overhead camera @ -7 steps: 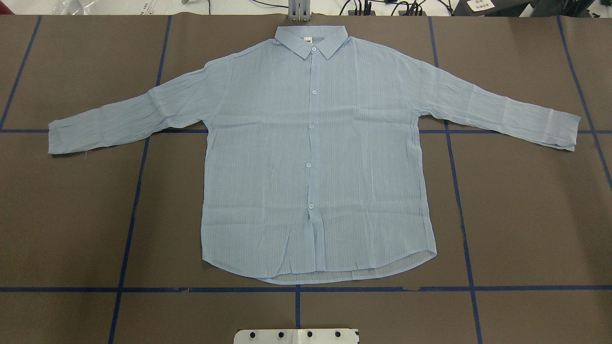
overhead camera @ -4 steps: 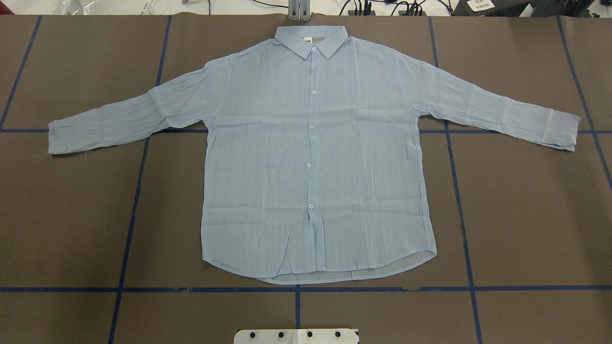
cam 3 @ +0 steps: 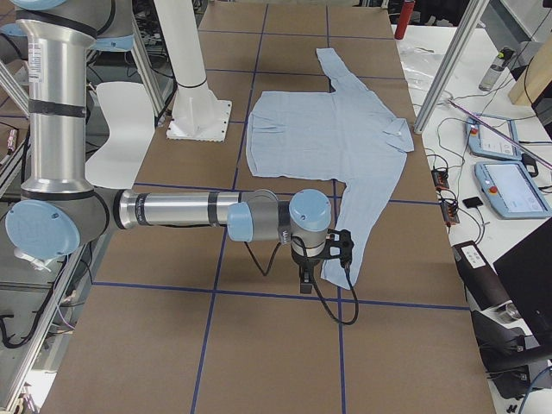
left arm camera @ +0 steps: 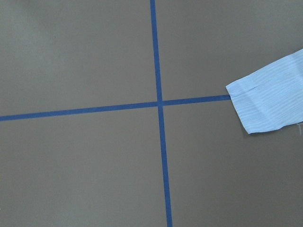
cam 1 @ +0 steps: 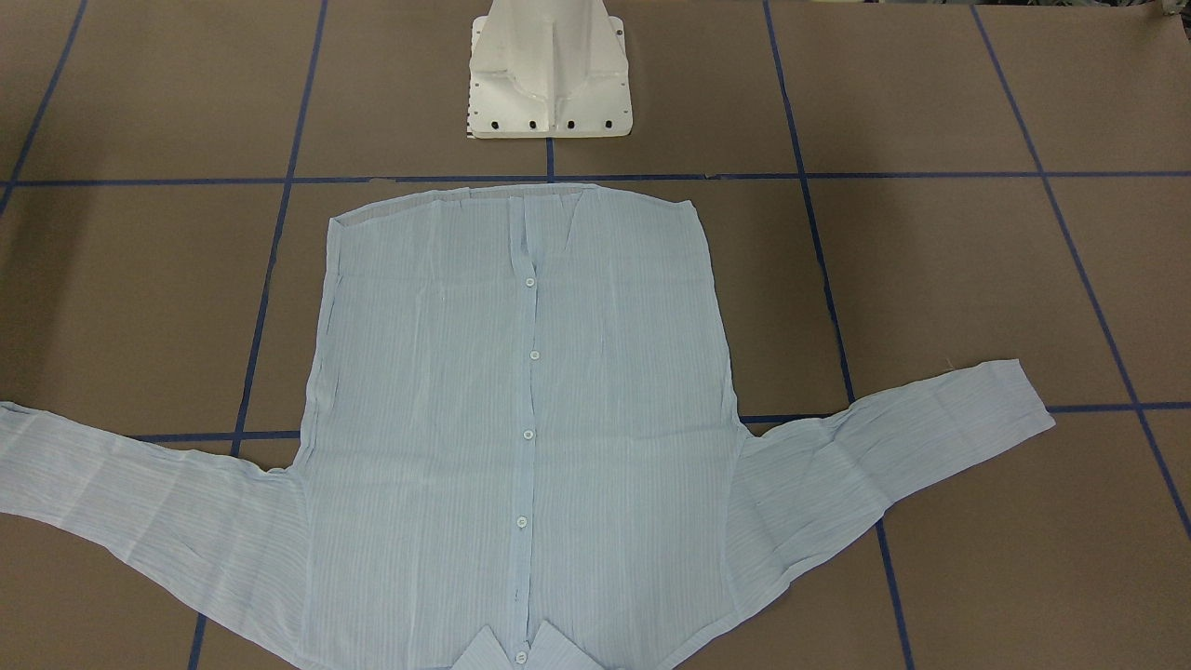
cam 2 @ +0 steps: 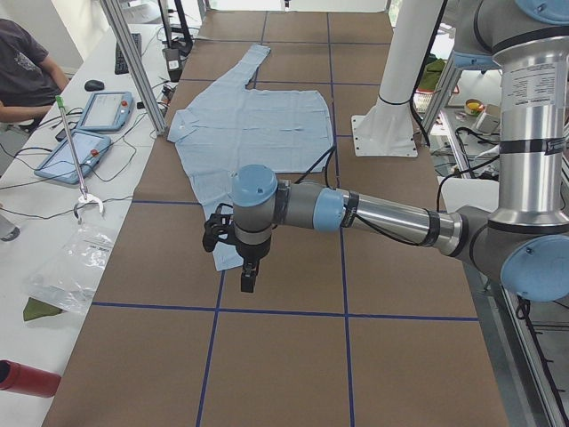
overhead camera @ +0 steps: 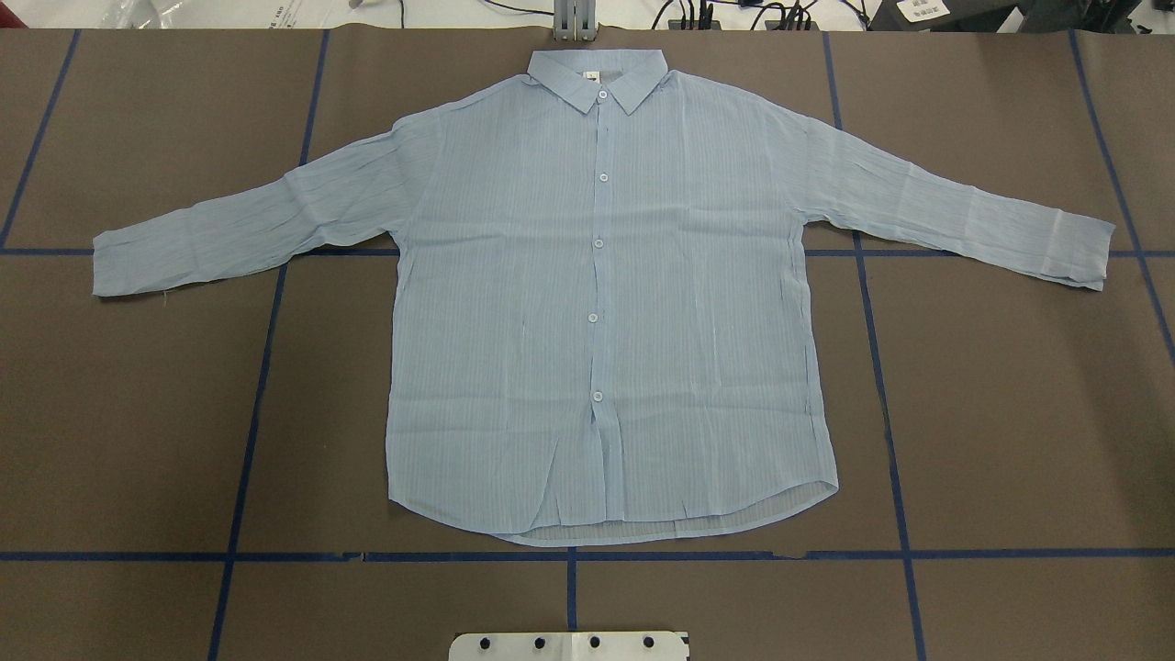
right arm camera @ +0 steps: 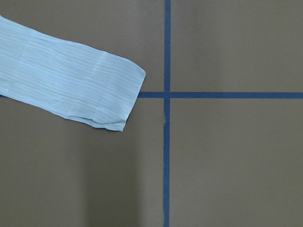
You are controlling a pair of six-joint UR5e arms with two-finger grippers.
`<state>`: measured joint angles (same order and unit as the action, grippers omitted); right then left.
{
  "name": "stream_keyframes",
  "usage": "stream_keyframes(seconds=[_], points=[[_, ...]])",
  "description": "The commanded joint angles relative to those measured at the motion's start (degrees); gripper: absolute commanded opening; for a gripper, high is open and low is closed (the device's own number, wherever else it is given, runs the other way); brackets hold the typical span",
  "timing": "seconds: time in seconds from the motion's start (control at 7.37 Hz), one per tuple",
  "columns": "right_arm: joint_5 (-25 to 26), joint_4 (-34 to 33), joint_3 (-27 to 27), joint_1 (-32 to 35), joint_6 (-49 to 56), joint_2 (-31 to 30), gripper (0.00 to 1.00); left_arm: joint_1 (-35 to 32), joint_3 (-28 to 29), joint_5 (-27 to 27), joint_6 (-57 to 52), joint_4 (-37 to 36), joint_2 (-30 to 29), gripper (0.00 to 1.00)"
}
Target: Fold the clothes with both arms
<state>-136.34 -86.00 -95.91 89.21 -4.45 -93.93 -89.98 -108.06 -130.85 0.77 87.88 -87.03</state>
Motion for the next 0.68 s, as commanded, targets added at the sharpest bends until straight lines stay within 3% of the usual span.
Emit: stream_keyframes(seconds=[0.0,0.14,0.41,0.54], points=[[-4.5,12.4,9.0,-1.1,-0.1,1.1,1.0,0.2,2.4,-6.5,0.1,5.5,-0.1,1.0],[-4.4,18.1,13.0,-3.0,-1.9,2.4,1.0,0.2,3.6,-9.5,0.2,5.5,-0.9,1.0],[-3.6,19.0,16.6,-8.9,-13.4,7.3,1.0,0.2,3.7,-9.4,0.2,5.5,-1.6,1.0],[-1.1,19.0,19.3,-11.2,-14.3,10.2,1.0,0.2,3.9,-9.2,-0.1,5.7,-1.6,1.0]])
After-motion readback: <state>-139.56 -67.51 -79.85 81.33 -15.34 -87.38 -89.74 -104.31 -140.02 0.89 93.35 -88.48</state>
